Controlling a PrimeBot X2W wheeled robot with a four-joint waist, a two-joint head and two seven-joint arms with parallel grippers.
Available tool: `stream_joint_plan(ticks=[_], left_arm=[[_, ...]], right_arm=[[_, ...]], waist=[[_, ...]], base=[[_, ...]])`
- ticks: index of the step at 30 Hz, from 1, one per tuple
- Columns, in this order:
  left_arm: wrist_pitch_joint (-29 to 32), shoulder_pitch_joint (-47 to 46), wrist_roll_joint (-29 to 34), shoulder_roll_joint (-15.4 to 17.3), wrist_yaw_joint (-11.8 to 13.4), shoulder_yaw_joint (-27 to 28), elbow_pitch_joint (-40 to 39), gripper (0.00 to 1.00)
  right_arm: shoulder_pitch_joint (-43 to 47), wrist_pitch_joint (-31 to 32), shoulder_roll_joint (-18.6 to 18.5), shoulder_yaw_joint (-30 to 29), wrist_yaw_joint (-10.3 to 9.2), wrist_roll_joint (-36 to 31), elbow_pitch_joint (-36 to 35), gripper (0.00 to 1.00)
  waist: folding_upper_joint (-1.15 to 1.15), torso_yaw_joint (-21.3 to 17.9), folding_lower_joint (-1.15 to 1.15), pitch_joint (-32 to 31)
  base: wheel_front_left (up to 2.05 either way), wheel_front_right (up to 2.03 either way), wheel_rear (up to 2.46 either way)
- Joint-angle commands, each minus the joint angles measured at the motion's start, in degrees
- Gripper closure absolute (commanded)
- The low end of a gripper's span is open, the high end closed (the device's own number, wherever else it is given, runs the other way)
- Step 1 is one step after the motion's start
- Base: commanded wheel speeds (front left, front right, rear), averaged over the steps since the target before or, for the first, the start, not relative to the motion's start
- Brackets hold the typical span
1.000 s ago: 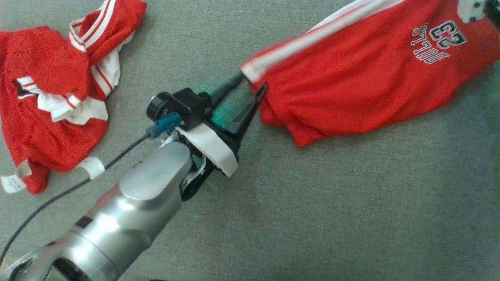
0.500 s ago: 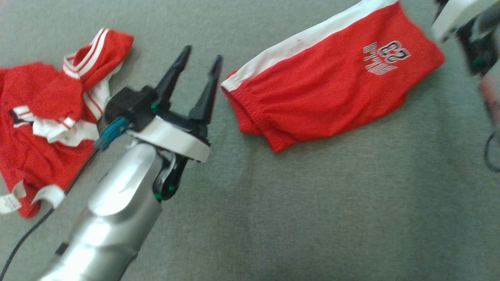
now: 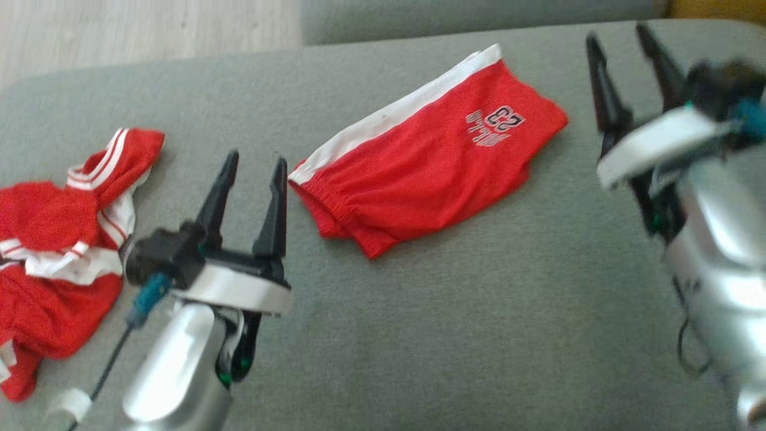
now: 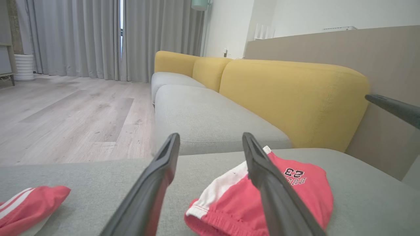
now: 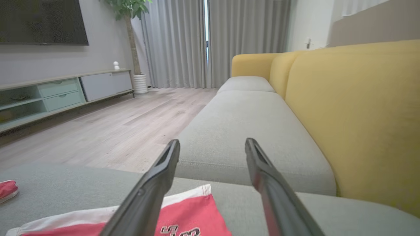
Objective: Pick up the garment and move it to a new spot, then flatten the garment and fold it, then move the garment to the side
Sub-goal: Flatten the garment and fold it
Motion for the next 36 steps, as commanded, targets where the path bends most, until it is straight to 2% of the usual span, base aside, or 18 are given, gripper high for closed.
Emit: stream_joint_plan(ticks=[1, 5, 9, 15, 18, 23, 27, 36], left_arm=[[-0.3, 0.0, 1.2, 0.4, 0.4, 3.1, -2.1, 0.00], [-0.3, 4.5, 4.0, -1.0, 0.6, 5.1, -2.9, 0.00], [-0.3, 8.9, 7.5, -2.3, 1.3, 7.0, -3.3, 0.00], [-0.3, 14.0, 11.8, -4.4, 1.5, 8.9, -3.8, 0.00], [-0.3, 14.9, 12.8, -5.5, 0.7, 9.7, -3.9, 0.00], [-0.3, 14.2, 14.1, -6.7, -0.9, 10.2, -3.9, 0.00], [-0.3, 12.8, 14.5, -7.4, -2.0, 10.3, -3.3, 0.00], [-0.3, 10.0, 15.2, -8.3, -3.7, 9.2, -1.7, 0.00]], right_arm=[[3.1, -0.6, 1.4, -1.5, -0.04, -1.8, -3.4, 0.00], [12.5, -0.6, 5.1, -8.9, -0.04, -6.8, -9.6, 0.00], [20.8, -0.6, 9.0, -13.7, -0.04, -12.3, -14.4, 0.00], [28.8, -0.6, 12.6, -18.6, -0.04, -17.1, -17.8, 0.00], [30.6, 0.1, 13.3, -19.8, -0.04, -18.5, -19.0, 0.00], [30.8, 2.5, 13.8, -22.3, -0.04, -19.6, -20.3, 0.00], [28.2, 5.7, 14.1, -25.2, -0.04, -17.6, -19.4, 0.00], [17.9, 13.1, 14.4, -33.3, -0.04, -8.5, -9.5, 0.00]], waist=[[0.00, -1.7, 0.01, -2.0], [0.00, -2.4, 0.01, -3.7], [0.00, -2.8, 0.01, -5.5], [0.00, -2.4, 0.01, -7.0], [0.00, -1.8, 0.01, -7.0], [0.00, 0.2, 0.01, -5.2], [0.00, 2.6, 0.01, -2.3], [0.00, 9.0, 0.01, 3.3]], base=[[0.00, 0.00, 0.00], [0.00, 0.00, 0.00], [0.00, 0.00, 0.00], [0.00, 0.00, 0.00], [0.00, 0.00, 0.00], [0.00, 0.00, 0.00], [0.00, 0.00, 0.00], [0.00, 0.00, 0.00]])
